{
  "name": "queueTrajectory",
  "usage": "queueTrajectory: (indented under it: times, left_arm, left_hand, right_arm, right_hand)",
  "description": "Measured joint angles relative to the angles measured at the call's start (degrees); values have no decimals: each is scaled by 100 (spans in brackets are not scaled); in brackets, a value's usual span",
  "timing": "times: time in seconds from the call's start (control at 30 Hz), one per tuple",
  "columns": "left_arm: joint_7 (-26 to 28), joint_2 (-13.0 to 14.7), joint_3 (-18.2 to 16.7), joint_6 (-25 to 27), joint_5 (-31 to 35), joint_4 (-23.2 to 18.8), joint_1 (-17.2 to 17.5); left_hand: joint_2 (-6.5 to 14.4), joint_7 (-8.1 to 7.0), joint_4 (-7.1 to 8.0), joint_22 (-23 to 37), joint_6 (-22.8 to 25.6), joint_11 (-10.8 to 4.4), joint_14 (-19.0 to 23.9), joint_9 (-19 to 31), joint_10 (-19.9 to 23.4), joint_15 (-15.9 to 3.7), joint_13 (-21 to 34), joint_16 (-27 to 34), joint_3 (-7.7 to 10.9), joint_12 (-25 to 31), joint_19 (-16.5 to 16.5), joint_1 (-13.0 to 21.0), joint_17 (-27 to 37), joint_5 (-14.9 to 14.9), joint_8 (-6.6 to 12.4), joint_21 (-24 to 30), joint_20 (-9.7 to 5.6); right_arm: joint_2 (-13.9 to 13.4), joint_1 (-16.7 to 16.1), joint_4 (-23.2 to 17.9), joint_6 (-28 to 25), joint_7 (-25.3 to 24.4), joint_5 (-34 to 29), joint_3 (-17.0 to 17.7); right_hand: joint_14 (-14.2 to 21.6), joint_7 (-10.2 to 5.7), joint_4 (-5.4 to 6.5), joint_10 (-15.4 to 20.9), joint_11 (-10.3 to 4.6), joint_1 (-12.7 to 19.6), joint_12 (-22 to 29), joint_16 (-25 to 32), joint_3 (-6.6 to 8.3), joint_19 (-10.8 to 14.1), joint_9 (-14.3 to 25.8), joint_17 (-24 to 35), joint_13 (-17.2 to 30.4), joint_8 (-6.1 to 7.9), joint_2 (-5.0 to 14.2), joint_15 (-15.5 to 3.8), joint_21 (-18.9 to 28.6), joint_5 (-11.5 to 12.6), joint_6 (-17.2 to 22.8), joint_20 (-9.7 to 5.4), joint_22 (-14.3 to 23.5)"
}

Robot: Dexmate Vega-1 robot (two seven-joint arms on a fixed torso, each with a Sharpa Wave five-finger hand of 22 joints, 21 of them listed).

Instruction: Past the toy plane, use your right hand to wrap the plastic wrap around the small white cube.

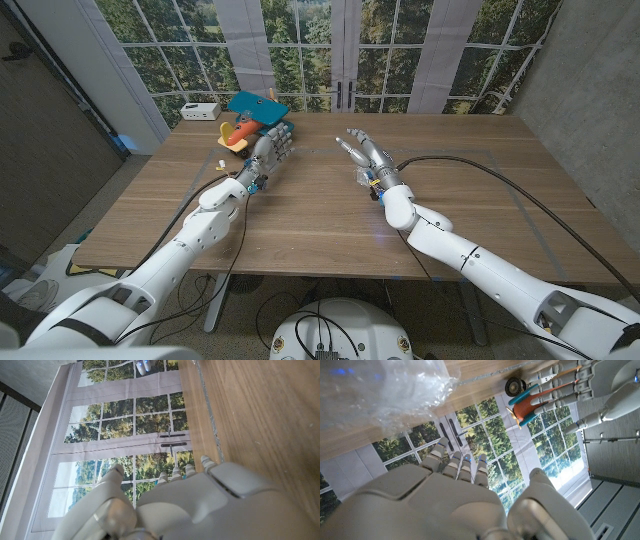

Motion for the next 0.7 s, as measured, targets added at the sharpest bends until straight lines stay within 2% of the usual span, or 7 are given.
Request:
queueTrajectory:
  times: [0.1, 0.23, 0.53, 0.7]
  left_arm:
    - [-5, 7, -10, -15, -4, -7, 11]
    - [-11, 22, -29, -29, -17, -20, 35]
    - [-49, 38, -70, -87, -59, -12, 65]
    - [-83, 28, -98, -152, -77, 66, 65]
  left_hand:
    - [0, 0, 0, 0, 0, 0, 0, 0, 0, 0, 0, 0, 0, 0, 0, 0, 0, 0, 0, 0, 0]
    - [0, 0, 0, 0, 0, 0, 0, 0, 0, 0, 0, 0, 0, 0, 0, 0, 0, 0, 0, 0, 0]
    - [-25, -23, 17, 0, -24, 0, 0, 0, 0, 0, 0, 0, -17, 0, 0, -25, 0, 0, 0, 0, 0]
    - [-47, -23, 17, 0, -23, 0, -22, 0, 0, -22, 0, 0, -17, 29, 22, -47, 0, 0, 26, 0, -21]
  right_arm:
    - [20, -51, 12, 184, -50, 129, 108]
    - [46, -122, 31, 480, -98, 362, 259]
    - [85, -279, 82, 948, -98, 810, 644]
    - [88, -354, 100, 1164, -65, 1049, 834]
  right_hand:
    - [22, 40, -7, 32, 30, 19, 41, 0, 7, 41, 0, 0, 0, 0, 67, 22, 0, 0, 41, -41, 0]
    - [22, 40, -11, 93, 30, 35, 41, 0, 11, 71, 0, -2, 0, 0, 111, 22, 0, 22, 102, -9, 0]
    - [82, 82, -38, 194, 51, 66, 62, 0, 38, 102, -1, -19, 0, 0, 142, 21, 0, 22, 184, -40, 0]
    - [112, 93, -30, 226, 83, 95, 62, 0, 79, 175, -1, -18, -1, 0, 171, 51, 0, 64, 236, -114, -1]
